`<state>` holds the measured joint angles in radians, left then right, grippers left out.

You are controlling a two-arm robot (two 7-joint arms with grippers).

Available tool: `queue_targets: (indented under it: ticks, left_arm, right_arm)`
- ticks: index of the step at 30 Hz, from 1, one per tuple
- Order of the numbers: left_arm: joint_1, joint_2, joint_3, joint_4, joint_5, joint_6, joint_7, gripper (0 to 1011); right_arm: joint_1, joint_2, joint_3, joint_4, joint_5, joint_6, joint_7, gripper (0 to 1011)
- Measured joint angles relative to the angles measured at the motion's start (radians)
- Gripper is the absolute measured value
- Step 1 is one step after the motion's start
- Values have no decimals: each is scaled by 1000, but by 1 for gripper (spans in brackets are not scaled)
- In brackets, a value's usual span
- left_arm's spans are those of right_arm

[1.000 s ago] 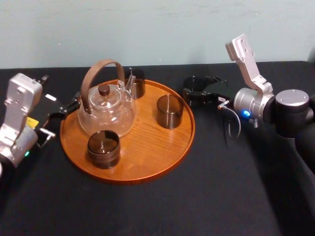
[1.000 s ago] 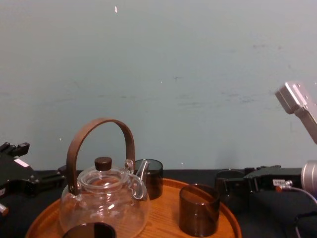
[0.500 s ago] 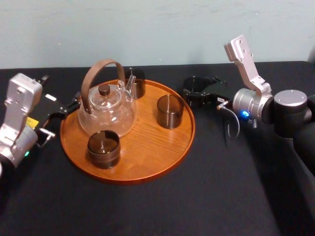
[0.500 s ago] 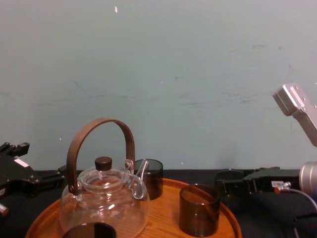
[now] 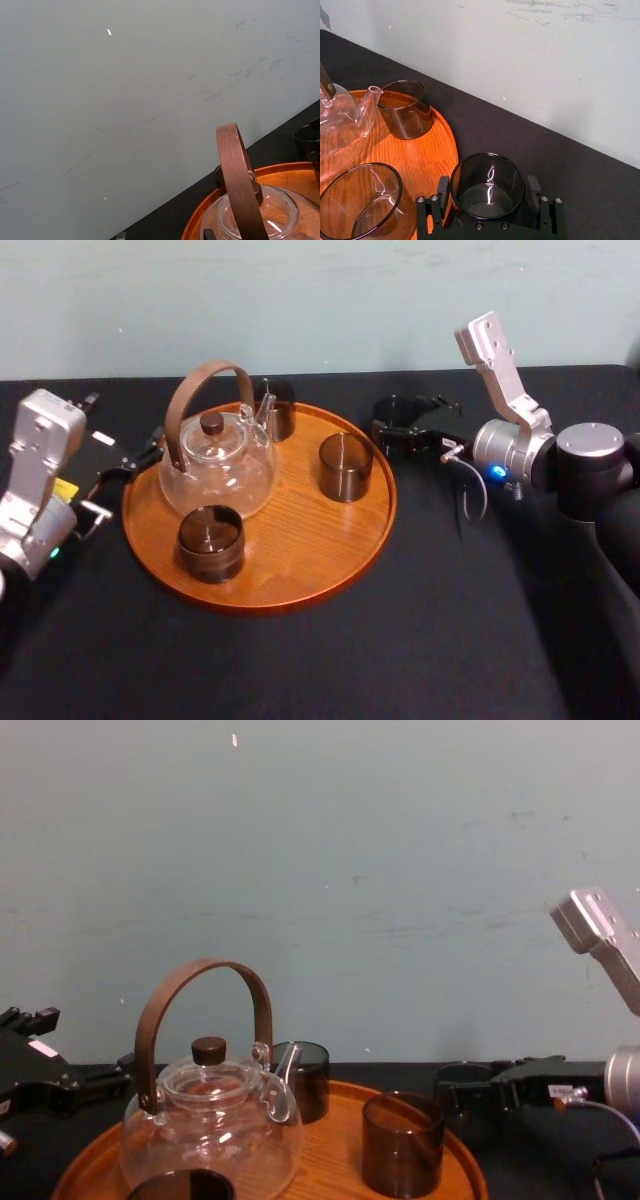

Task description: Pick up the glass from the table and place it on the tray.

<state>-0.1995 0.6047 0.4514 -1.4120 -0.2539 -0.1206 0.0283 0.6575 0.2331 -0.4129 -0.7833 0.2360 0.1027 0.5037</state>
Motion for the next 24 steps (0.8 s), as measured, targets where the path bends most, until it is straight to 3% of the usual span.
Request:
queue_targets:
  ticks: [5,24]
  left_arm:
    - [0,0,0,0,0,0,0,1002]
    - [0,0,0,0,0,0,0,1001]
  right_arm:
    - [-1,0,0,-1,1,1,0,898]
    - [-1,0,0,-1,4,3,0,898]
